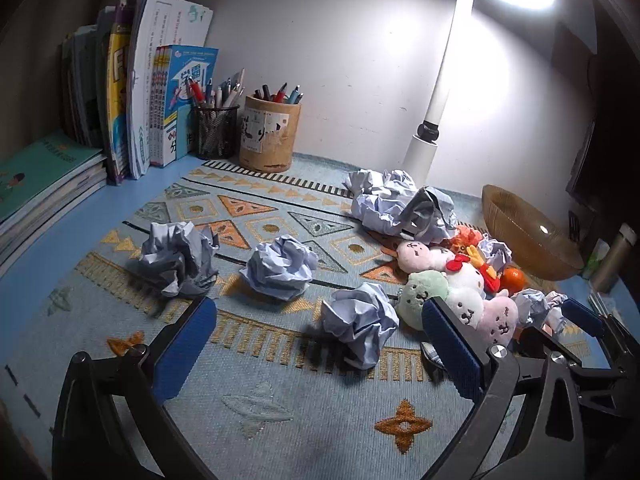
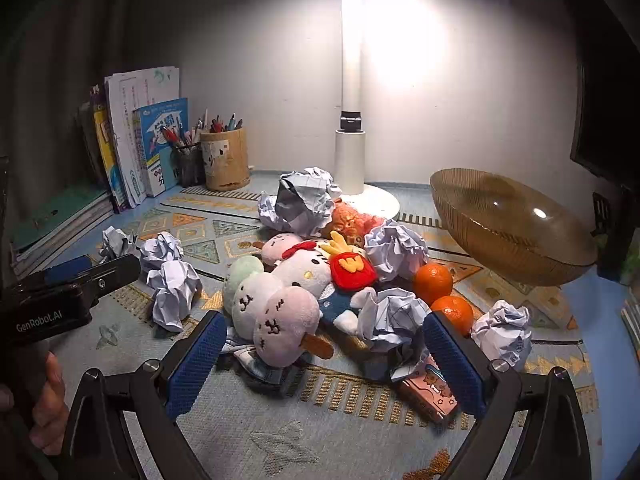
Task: Organize objects
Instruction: 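Grasp a crumpled paper ball with the left tool while the right tool grasps another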
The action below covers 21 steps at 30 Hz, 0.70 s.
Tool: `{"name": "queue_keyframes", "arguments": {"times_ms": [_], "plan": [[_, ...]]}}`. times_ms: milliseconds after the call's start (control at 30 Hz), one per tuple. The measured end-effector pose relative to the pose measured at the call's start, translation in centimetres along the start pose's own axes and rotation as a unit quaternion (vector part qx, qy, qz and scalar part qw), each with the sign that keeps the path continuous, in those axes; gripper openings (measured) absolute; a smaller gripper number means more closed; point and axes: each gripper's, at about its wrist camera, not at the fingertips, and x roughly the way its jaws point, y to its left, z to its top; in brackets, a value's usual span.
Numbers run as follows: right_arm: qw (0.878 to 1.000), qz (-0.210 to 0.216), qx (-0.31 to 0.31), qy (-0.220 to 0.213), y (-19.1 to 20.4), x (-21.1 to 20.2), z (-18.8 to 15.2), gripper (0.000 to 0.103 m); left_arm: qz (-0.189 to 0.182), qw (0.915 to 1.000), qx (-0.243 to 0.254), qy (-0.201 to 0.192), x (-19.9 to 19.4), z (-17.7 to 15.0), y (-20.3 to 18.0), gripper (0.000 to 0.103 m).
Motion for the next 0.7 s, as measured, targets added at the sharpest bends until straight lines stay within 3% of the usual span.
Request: {"name": "queue_keyframes", "arguments": {"times_ms": [133,267,400,567,633,667,700], "plan": [[0.999,0.041,-0.031,-0.006,3.4,-0.6,2.0,0.098,0.077,0.9969,0.014,-0.009,-1.3,1.7,3.8,0.102],[0.994,0.091,-0.054,0.026,8.6,1.3,3.3,0.098,0.108,0.9941,0.014,0.007,-0.3,2.9,7.9,0.102],[0.991,0.106,-0.053,0.068,11.4,4.8,2.7,0.089,0.104,0.9934,0.010,0.046,2.8,3.3,9.6,0.102],[0.988,0.111,-0.032,0.100,11.5,7.4,2.9,0.088,0.088,0.9924,-0.006,0.086,6.3,3.5,9.6,0.102],[0.986,0.116,-0.027,0.113,11.3,8.3,2.8,0.088,0.091,0.9921,-0.012,0.086,6.8,3.6,9.6,0.099],[0.986,0.116,-0.028,0.117,11.4,8.5,2.7,0.083,0.086,0.9923,-0.015,0.088,6.9,3.7,9.7,0.090],[0.985,0.117,-0.031,0.119,11.5,8.7,2.7,0.076,0.075,0.9927,-0.018,0.093,7.1,3.6,9.7,0.074]]}}
